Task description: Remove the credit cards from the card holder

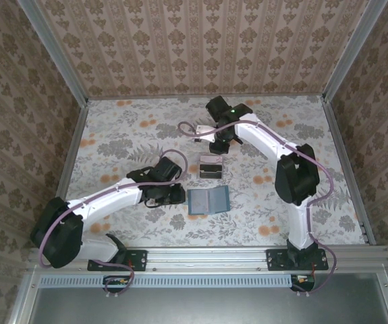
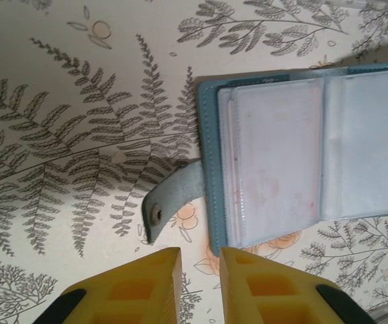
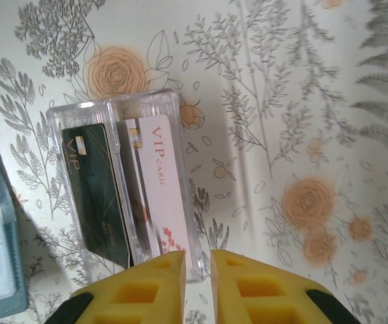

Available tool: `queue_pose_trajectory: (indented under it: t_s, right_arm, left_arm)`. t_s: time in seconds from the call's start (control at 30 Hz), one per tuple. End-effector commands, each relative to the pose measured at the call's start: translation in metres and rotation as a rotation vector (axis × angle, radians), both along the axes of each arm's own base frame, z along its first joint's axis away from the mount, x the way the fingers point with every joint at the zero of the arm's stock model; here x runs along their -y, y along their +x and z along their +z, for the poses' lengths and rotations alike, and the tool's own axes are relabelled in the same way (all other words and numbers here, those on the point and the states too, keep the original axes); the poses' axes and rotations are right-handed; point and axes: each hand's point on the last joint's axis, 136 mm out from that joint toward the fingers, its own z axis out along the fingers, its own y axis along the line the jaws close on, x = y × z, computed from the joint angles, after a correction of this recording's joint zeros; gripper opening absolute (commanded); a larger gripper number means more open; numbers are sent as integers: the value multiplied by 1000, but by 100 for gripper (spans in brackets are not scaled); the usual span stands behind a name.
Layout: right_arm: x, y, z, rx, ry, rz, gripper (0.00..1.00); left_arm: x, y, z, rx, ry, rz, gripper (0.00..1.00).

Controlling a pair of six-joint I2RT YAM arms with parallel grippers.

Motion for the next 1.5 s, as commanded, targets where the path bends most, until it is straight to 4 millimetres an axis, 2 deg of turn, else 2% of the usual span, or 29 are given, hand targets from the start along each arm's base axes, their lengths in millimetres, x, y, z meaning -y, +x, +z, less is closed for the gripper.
queue_pose_trajectory:
  t_s: [0.0, 0.13, 0.27, 0.4, 0.6, 0.83, 1.0, 1.13, 1.27, 1.47]
  right_arm:
    - [-6, -5, 27, 36, 112, -126, 21]
    - [-4, -14, 38, 36, 253, -349, 22]
    - [1, -33, 40, -8, 383, -539, 22]
    - [5, -56, 38, -75, 484, -687, 21]
    - [5, -86, 27, -168, 585, -817, 19]
    - [6, -109, 12, -269, 591, -920, 18]
    - [-4, -127, 1, -402, 601, -972, 18]
    - [-17, -139, -7, -513, 597, -988, 19]
    - [-32, -148, -26, -614, 561, -1005, 21]
    - [-51, -156, -53, -652, 477, -1009, 24]
  left_arm:
    - [9, 5, 4, 2, 6, 3, 23]
    - [20, 10, -2, -7, 13, -27, 21]
    - [26, 14, -12, -23, 38, -65, 20]
    - [24, 16, -24, -47, 93, -92, 18]
    - [16, 13, -44, -94, 125, -109, 16]
    - [16, 2, -61, -145, 105, -111, 14]
    - [17, -7, -62, -150, 87, -108, 13]
    - [18, -8, -63, -154, 79, -104, 13]
    - [21, -10, -64, -160, 58, -101, 13]
    - [19, -14, -66, -168, 49, -98, 11]
